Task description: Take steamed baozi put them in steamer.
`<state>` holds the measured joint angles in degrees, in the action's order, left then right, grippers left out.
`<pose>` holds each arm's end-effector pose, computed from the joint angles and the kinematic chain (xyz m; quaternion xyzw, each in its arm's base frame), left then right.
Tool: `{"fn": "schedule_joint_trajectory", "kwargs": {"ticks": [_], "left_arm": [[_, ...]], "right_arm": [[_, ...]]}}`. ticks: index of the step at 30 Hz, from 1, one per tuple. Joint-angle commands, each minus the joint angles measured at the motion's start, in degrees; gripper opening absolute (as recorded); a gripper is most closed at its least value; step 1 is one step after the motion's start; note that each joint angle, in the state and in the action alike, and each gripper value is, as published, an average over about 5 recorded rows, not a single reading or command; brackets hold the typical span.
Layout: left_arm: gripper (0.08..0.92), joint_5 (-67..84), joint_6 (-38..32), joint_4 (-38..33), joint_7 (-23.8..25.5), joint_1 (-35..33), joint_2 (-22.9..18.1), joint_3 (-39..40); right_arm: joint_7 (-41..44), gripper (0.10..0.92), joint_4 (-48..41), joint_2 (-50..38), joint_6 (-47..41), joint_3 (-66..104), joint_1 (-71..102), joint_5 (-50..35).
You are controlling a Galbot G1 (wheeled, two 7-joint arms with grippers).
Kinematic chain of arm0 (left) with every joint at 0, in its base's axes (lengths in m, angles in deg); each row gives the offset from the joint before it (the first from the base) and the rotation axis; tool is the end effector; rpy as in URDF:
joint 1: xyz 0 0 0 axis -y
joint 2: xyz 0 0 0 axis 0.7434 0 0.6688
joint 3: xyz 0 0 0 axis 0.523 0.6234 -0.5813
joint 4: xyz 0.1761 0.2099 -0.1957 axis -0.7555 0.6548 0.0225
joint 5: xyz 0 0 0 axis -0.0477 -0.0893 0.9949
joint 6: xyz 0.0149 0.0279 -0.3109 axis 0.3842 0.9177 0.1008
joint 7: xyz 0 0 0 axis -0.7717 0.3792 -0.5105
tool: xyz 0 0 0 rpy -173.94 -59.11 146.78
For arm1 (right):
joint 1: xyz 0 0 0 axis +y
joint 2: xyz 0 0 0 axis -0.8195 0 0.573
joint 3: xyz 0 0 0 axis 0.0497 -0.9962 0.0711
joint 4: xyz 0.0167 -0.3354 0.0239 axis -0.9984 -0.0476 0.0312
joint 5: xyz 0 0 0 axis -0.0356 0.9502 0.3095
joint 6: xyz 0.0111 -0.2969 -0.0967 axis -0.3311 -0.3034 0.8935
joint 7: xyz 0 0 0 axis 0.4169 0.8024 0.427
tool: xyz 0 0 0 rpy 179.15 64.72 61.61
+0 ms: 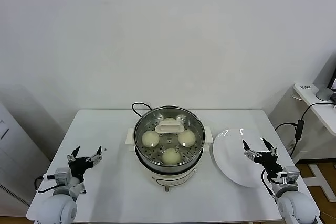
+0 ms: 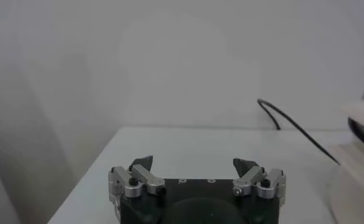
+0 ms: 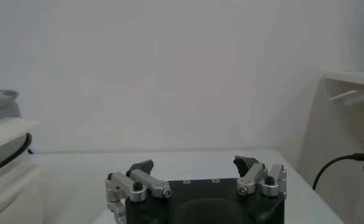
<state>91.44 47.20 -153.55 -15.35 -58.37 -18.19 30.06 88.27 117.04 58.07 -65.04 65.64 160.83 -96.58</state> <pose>0.2231 0.1047 -0.3109 0.0242 -0.9869 -0.0165 0.1588 0.2267 -0.1835 -0.3284 0.0088 -0.9956 -0.0101 0.0928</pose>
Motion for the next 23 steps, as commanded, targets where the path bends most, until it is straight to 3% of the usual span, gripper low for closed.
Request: {"fn": "schedule_joint_trajectory", "kwargs": {"ticks": [1,23], "left_arm": [[0.823,-1.42,0.04,-0.1,-0.24,-0.2,-0.61,0.37],[0.823,-0.36,1.26,-1.05,-0.51,-0.03,-0.58,0.35]], "right_arm": [[0.2,0.823,-0.18,0.21,-0.51,0.22,0.46,0.27],[-0.01,0.823,-0.68,1.19,-0.72,0.14,0.23,2.56]]}}
